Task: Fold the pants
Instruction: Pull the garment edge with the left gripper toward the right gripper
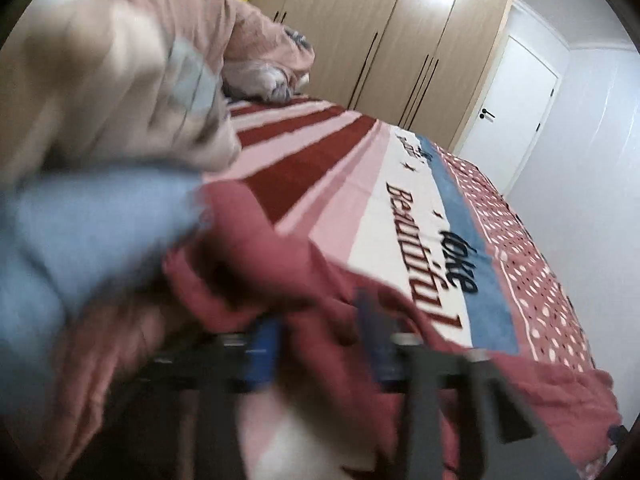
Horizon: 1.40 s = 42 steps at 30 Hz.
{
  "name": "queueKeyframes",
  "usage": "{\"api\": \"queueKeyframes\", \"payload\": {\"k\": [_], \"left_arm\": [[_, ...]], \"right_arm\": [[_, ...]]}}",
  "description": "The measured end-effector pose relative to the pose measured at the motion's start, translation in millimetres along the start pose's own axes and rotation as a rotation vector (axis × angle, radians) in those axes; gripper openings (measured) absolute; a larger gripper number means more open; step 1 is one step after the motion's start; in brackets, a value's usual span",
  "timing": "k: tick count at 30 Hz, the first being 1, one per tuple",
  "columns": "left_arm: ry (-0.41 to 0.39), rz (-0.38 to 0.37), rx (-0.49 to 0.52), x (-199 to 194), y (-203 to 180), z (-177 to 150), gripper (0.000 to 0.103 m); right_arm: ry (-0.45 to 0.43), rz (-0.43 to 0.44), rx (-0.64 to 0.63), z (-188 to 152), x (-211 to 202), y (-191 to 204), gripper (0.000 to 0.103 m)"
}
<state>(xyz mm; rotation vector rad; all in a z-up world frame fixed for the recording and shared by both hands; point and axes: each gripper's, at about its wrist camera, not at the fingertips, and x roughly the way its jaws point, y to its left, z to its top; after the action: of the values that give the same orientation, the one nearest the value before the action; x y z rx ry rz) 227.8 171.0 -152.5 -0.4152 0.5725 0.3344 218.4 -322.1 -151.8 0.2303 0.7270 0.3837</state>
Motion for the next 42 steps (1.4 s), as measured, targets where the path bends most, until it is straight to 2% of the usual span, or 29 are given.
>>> {"api": "queueKeyframes", "payload": {"k": [4, 10, 17, 20, 26, 31, 37, 42], "left_arm": [[-0.043, -0.011, 0.083, -13.7, -10.5, 16.4, 0.007], [-0.128, -0.013, 0.126, -54.4, -14.9, 37.4, 0.005], [-0.231, -0.026, 0.058, -108.1, 10.5, 55.4, 0.005], [-0.269, -0.027, 0.029, -129.9, 24.9, 61.5, 0.005], [-0.319, 0.013, -0.002, -155.8, 48.6, 71.4, 0.005], [-0.299, 0.02, -0.01, -158.1, 63.8, 75.1, 0.005], [-0.178, 0.0, 0.009, -137.3, 64.7, 59.9, 0.005], [-0.123, -0.014, 0.051, -130.1, 58.2, 52.3, 0.006]], "right_arm": [[-0.005, 0.006, -0.008, 0.3, -6.7, 2.1, 0.053], [-0.018, 0.027, -0.014, -2.8, -20.2, 5.9, 0.053], [-0.012, 0.047, -0.049, -5.1, -29.3, 19.6, 0.053], [0.023, 0.068, -0.058, -8.9, -22.1, 28.6, 0.053], [0.08, 0.125, -0.081, -21.5, -4.6, 54.2, 0.053], [0.089, 0.147, -0.108, -24.5, -1.7, 70.9, 0.053], [0.086, 0.147, -0.107, -23.5, -1.4, 76.0, 0.053], [0.096, 0.15, -0.094, -26.7, 2.8, 71.3, 0.053]]}}
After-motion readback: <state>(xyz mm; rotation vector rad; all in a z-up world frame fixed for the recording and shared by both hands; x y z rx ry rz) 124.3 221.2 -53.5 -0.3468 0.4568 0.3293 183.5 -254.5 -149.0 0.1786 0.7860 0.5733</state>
